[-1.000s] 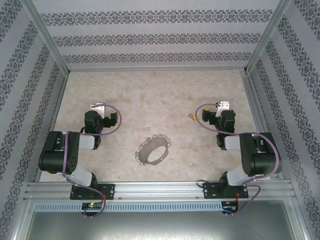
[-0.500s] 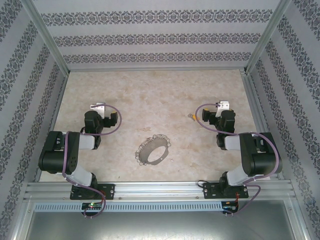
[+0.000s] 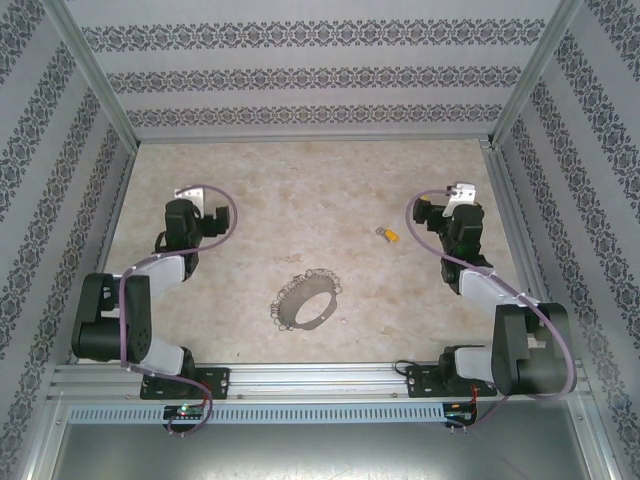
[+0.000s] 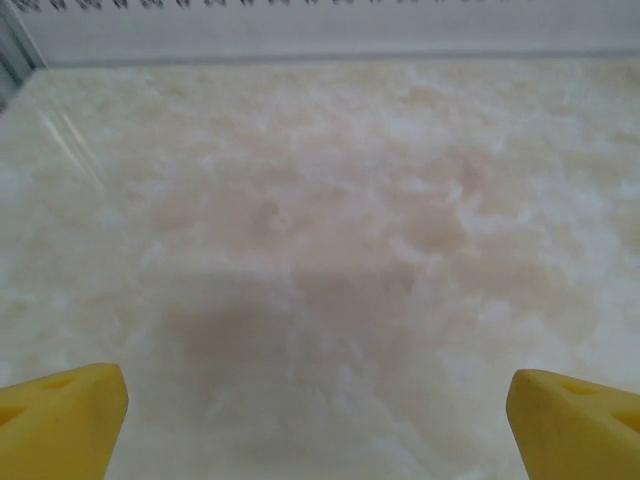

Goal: Put the keys on the keyring

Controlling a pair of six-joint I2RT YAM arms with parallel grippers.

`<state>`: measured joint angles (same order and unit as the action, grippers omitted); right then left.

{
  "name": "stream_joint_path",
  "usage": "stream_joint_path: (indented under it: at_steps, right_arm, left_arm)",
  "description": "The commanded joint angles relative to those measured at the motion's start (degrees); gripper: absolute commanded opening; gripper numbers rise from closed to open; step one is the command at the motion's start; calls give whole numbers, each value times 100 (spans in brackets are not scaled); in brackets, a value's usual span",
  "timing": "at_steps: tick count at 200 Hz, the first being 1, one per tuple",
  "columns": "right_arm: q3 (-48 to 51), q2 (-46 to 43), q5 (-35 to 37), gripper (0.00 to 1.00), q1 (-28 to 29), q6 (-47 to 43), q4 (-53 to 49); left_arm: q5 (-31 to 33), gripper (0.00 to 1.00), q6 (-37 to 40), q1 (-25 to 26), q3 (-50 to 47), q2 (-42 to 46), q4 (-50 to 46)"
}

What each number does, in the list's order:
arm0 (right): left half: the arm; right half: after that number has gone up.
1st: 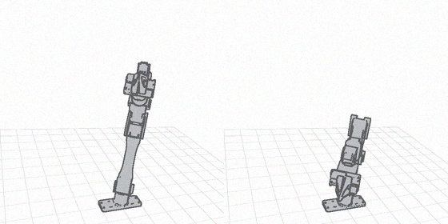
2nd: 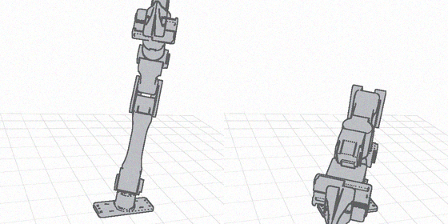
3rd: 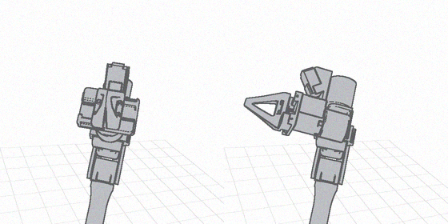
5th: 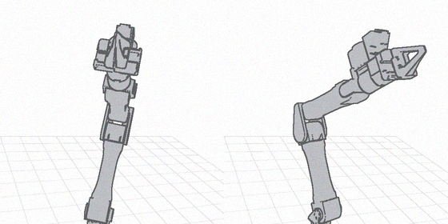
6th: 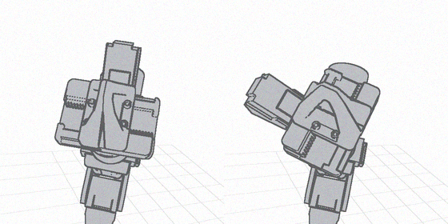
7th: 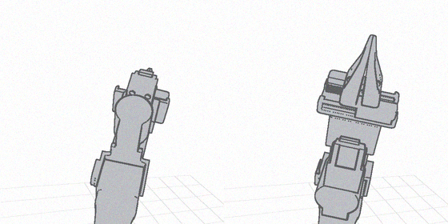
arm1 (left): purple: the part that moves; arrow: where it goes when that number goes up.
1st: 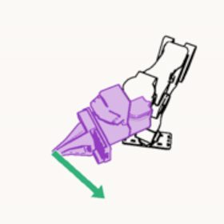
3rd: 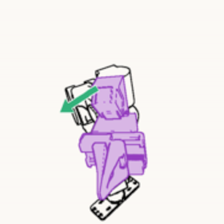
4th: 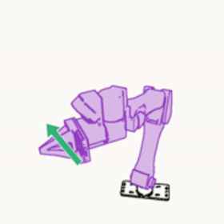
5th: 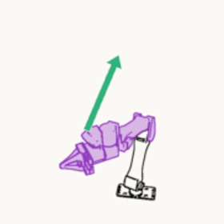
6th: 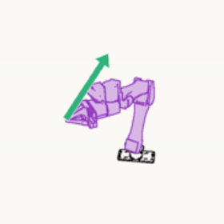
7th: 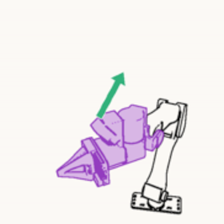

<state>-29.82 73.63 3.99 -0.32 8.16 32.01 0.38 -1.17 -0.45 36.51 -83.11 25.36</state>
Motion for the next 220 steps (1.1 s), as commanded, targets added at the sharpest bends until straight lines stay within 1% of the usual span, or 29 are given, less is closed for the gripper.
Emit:
stream_joint_path:
  at_steps: [1,31,56,79,96,117,135,150,188,220]
  right_arm:
    - [-254,-30,-298,98,-169,899,-840]
    - [-224,-136,-1311,98,-245,1392,-1059]
    - [-231,-296,-2133,98,-240,1814,-1362]
    - [-391,-361,-2761,92,-200,2091,-2063]
    - [-475,-414,-2760,89,-13,2093,-2725]
    - [-649,-523,-2308,87,426,1869,-3770]
    - [-701,-647,-1994,86,809,1805,-4330]
    - [-599,-788,-1847,85,1014,2033,-4464]
    - [-404,-1001,-1705,79,1447,2726,-4580]
    - [-320,-783,-1996,70,1870,3102,-4547]
  left_arm:
    - [303,97,-272,141,368,401,-1434]
    - [419,97,-846,516,705,928,-2366]
    - [241,97,-1295,914,1054,1182,-3093]
    - [164,98,-1406,1449,1206,1264,-3473]
    - [89,98,-1446,1863,1273,1195,-3661]
    - [-53,97,-1458,2328,1313,1121,-3836]
    - [-78,97,-1450,2682,1253,1171,-3873]
    - [-138,97,-1513,2892,1184,1271,-3867]
    - [-472,96,-1415,3378,1095,1383,-4009]
    - [-498,95,-1492,3806,1040,1307,-4057]
